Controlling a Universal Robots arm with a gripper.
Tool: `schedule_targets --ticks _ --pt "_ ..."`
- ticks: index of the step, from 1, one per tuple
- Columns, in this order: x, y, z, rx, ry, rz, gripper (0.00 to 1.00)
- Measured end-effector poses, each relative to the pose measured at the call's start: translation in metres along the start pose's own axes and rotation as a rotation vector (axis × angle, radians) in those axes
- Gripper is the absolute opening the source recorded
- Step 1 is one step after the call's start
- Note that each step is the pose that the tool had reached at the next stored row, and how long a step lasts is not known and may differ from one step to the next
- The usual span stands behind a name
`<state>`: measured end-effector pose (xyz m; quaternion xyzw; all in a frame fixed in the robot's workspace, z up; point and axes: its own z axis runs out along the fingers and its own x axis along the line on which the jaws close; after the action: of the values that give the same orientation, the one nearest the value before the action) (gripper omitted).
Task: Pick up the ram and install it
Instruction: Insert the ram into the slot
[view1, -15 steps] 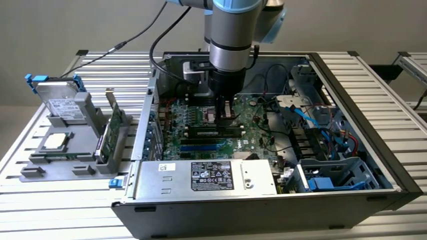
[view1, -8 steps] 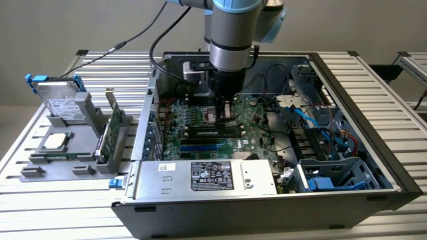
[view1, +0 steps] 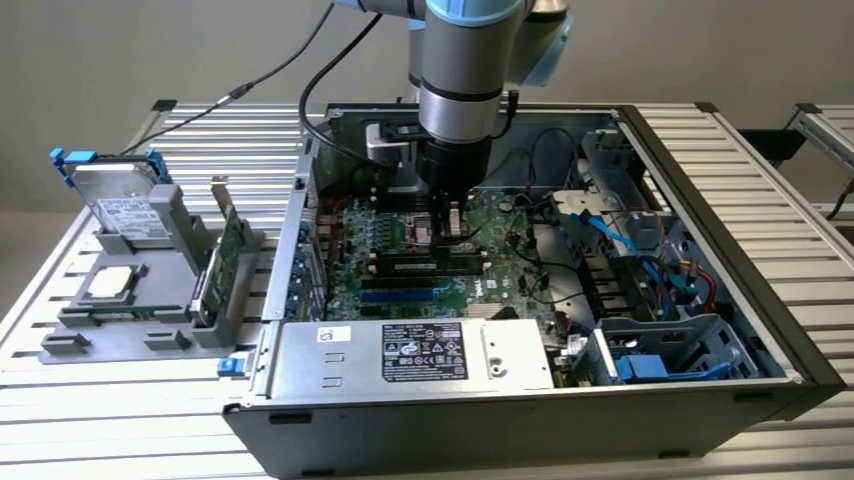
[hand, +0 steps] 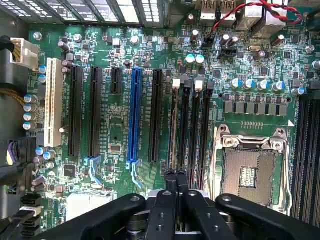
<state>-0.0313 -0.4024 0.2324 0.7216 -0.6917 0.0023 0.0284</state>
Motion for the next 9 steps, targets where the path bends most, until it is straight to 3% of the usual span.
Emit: schedule_targets --ticks 3,4,9 --pt "0.0000 0.0000 0.0000 0.0000 0.0000 0.000 0.11" --pt "0.0000 0.0000 0.0000 0.0000 0.0000 0.000 0.18" --pt "0.0000 0.0000 0.0000 0.0000 0.0000 0.000 0.18"
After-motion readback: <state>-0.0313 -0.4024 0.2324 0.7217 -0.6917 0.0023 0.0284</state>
